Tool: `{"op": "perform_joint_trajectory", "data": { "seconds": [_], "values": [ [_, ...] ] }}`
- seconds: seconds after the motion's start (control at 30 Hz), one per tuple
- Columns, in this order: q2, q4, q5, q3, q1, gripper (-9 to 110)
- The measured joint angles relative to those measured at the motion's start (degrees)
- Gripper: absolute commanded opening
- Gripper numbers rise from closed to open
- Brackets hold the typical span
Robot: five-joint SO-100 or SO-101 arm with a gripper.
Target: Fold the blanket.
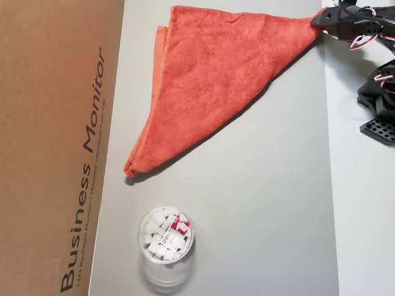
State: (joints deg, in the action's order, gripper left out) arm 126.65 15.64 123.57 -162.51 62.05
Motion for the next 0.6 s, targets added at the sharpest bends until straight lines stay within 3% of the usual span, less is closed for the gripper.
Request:
{"op": "perform_joint_trajectory", "data": {
  "seconds": [0.27,0.6],
  "values": [
    [0.00,-0.18,-7.38,0.79,4.83,0],
    [8.09,0.09,-7.91,4.66,4.83,0]
  ]
}}
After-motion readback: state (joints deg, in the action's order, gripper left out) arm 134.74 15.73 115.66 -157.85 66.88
